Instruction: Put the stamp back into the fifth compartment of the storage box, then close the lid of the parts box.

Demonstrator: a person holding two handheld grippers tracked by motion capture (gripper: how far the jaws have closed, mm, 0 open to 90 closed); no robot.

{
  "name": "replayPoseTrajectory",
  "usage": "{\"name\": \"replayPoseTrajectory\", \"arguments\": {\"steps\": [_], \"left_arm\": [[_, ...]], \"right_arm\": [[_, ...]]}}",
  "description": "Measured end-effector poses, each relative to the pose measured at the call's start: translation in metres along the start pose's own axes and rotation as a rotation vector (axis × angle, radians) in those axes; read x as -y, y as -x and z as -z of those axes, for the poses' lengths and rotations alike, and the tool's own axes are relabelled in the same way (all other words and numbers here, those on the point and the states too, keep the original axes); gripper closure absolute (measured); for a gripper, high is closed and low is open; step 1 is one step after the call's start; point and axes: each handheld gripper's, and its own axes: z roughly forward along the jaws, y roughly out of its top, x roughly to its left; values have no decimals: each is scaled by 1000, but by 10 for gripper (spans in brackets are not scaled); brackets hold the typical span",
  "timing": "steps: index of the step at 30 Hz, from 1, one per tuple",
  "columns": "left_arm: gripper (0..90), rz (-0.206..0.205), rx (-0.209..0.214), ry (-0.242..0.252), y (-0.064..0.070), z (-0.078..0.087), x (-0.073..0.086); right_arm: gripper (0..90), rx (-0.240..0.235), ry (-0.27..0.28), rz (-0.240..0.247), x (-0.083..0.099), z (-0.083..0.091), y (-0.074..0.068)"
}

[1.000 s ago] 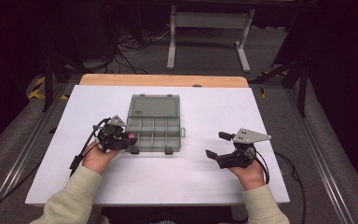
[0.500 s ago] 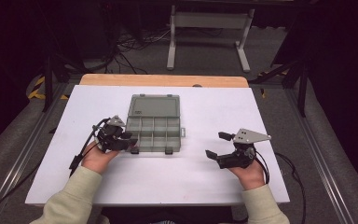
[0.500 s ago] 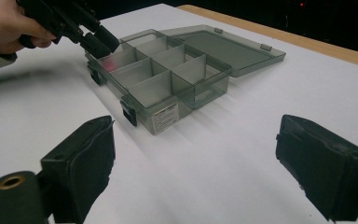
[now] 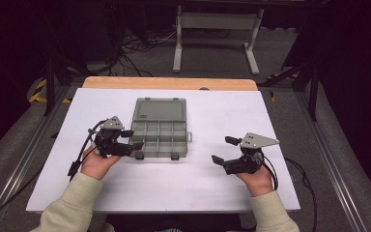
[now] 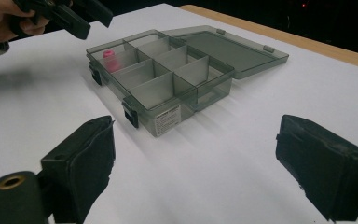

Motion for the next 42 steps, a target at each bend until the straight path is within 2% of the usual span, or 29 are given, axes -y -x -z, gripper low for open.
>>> {"name": "replayPoseTrajectory", "arguments": {"steps": [5, 10, 14, 16, 18, 20, 23, 25, 30, 37, 42], "left_arm": [[333, -27, 11, 21, 3, 12, -3], [370, -27, 16, 38, 0, 25, -4], [473, -36, 9, 19, -7, 35, -6], [584, -32, 15, 15, -11, 41, -8], [683, -27, 3, 8, -15, 45, -11], [789, -32, -7, -9, -17, 46, -14], [891, -56, -17, -39, -22, 47, -19], [894, -62, -24, -47, -27, 47, -22], [894, -48, -35, -52, -39, 46, -27], [894, -15, -52, -60, -55, 39, -31], [894, -10, -62, -77, -66, 31, -34]], "right_arm": [[128, -1, -1, 8, -4, 0, -2], [137, -3, -10, 22, -12, -2, -2], [185, -21, -32, 25, -24, -7, -2], [289, -37, -43, 38, -31, -11, -3], [462, -76, -53, 44, -37, -16, -2], [603, -81, -84, 56, -43, -22, -3], [784, -85, -122, 64, -53, -32, -4], [888, -100, -143, 67, -59, -38, -2], [900, -95, -185, 49, -71, -53, 7], [900, -76, -215, 56, -86, -75, 20], [900, -65, -234, 59, -91, -89, 29]]}}
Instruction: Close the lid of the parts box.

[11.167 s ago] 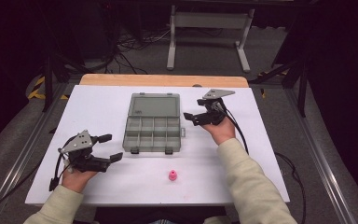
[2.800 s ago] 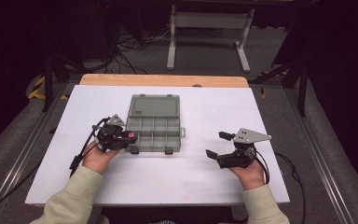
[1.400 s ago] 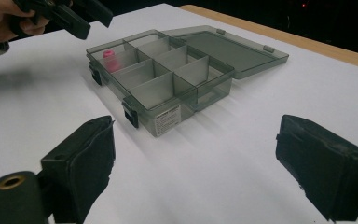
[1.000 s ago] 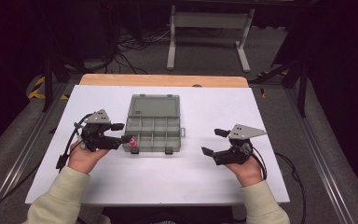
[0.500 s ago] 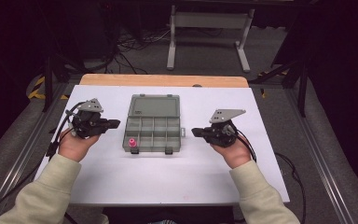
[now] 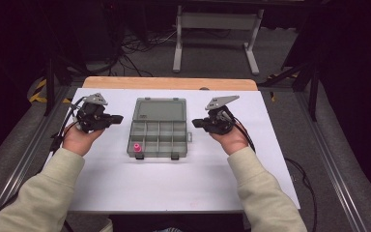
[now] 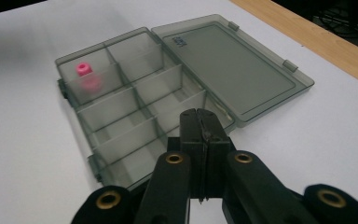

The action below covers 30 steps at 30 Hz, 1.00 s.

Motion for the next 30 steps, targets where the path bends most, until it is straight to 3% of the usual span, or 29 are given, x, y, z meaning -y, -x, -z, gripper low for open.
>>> {"name": "replayPoseTrajectory", "arguments": {"steps": [11, 15, 20, 30], "left_arm": [[894, 41, -14, -15, -27, -24, -3], [894, 49, -25, -35, -34, -30, -3], [894, 100, -16, -43, -50, -44, 0], [894, 98, -17, -63, -61, -60, 0]], "right_arm": [[900, 39, -73, -23, -14, -34, 26], [900, 52, -76, -29, -16, -40, 31], [900, 82, -86, -56, -15, -52, 42], [900, 112, -120, -67, -11, -69, 59]]}}
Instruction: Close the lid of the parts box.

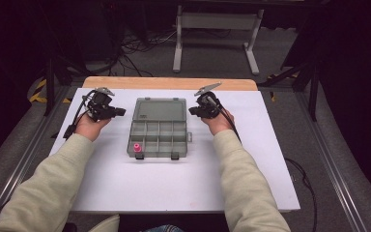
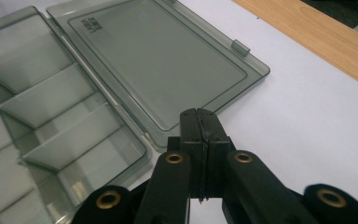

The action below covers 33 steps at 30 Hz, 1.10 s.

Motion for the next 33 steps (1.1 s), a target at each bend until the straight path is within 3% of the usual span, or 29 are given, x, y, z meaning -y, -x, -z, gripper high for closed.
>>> {"name": "replayPoseTrajectory", "arguments": {"steps": [14, 33], "left_arm": [[893, 3, -8, -28, -4, -21, 4], [890, -1, 18, -78, -4, -44, 9]], "right_arm": [[900, 25, -74, -13, 7, -20, 10], [896, 9, -145, -34, 16, -43, 11]]}}
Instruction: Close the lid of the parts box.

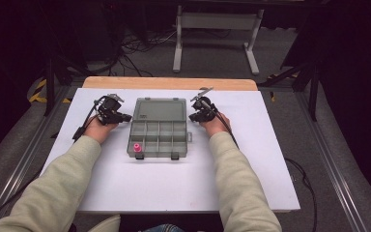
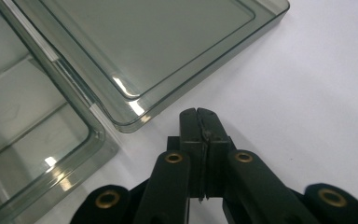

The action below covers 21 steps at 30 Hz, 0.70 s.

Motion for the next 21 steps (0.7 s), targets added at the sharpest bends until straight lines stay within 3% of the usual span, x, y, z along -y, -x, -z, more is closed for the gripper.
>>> {"name": "replayPoseTrajectory", "arguments": {"steps": [21], "left_arm": [[888, 12, 22, -9, -1, -7, 1]], "right_arm": [[900, 0, -1, 41, -2, -7, -5]]}}
